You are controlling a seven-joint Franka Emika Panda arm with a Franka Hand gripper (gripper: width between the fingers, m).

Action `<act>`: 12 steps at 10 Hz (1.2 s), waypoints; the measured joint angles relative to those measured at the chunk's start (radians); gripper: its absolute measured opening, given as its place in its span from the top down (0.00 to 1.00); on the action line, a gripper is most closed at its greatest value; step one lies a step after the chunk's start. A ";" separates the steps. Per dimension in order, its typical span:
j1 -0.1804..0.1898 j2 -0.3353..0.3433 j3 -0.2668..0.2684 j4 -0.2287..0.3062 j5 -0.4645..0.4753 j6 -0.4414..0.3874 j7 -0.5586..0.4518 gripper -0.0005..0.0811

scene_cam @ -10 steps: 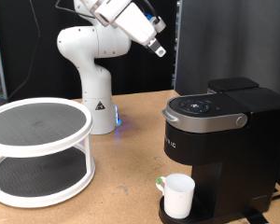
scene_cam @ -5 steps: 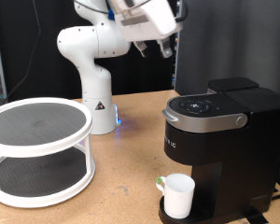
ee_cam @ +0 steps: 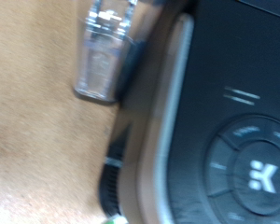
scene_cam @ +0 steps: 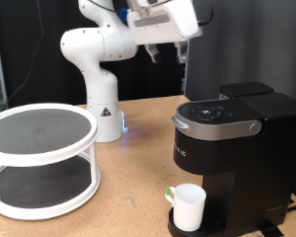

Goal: Make a cup of coffee with the keurig machine

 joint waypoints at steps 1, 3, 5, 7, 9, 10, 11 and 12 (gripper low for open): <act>-0.009 0.001 0.045 0.013 -0.020 0.035 0.124 0.00; -0.039 0.019 0.123 0.071 -0.034 0.042 0.395 0.00; -0.064 0.075 0.160 0.144 -0.052 0.020 0.533 0.00; -0.063 0.074 0.164 0.146 -0.115 -0.024 0.456 0.00; -0.063 0.093 0.196 0.206 -0.230 -0.170 0.424 0.00; -0.063 0.118 0.209 0.250 -0.239 -0.222 0.432 0.00; -0.063 0.146 0.215 0.292 -0.240 -0.245 0.446 0.00; -0.063 0.170 0.217 0.326 -0.238 -0.248 0.464 0.00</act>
